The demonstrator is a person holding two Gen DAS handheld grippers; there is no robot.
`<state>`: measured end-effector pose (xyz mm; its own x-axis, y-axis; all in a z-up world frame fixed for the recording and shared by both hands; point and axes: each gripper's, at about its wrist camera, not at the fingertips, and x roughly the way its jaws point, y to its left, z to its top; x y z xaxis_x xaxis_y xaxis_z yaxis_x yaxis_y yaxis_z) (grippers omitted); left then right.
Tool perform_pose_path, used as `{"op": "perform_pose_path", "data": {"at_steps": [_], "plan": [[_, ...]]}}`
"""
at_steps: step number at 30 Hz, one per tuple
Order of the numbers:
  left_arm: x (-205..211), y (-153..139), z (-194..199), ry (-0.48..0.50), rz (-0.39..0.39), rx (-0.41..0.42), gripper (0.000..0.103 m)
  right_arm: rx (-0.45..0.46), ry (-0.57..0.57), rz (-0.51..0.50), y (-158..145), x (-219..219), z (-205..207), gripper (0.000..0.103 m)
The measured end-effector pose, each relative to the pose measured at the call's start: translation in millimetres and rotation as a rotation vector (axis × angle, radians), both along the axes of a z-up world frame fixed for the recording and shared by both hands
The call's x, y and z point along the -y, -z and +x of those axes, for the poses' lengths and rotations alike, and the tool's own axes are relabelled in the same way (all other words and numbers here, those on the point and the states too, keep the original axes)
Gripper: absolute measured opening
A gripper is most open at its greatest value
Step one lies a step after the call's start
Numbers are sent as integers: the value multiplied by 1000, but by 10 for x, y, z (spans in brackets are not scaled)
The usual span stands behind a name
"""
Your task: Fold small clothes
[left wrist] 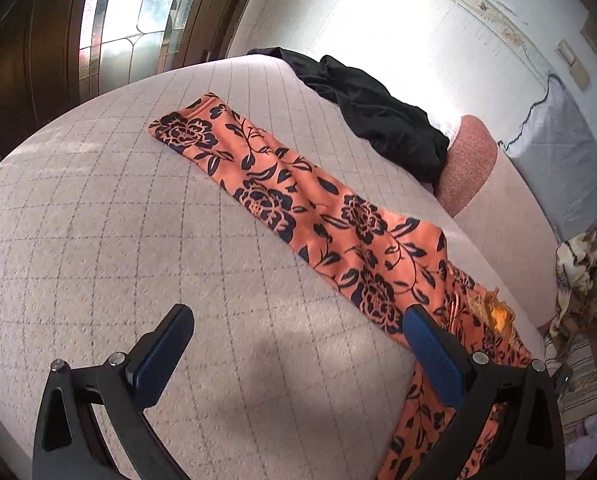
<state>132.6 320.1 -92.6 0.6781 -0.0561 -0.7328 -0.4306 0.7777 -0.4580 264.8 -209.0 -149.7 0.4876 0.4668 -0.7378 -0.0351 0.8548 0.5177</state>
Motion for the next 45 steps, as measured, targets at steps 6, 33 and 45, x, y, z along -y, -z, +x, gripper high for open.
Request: {"op": "perform_pose_path", "data": {"at_steps": [6,33,45], "plan": [[-1013,220,609,-177,-182,63,101,136,-88,-170,-16,-245,-197,101],[641,-1458,1378,27,450,287,5,184,-68,-157,19,-235,-247,103],[4304,-1067,1592,705,377,352,7,200,247,73,-676,1151,-1080,102]]}}
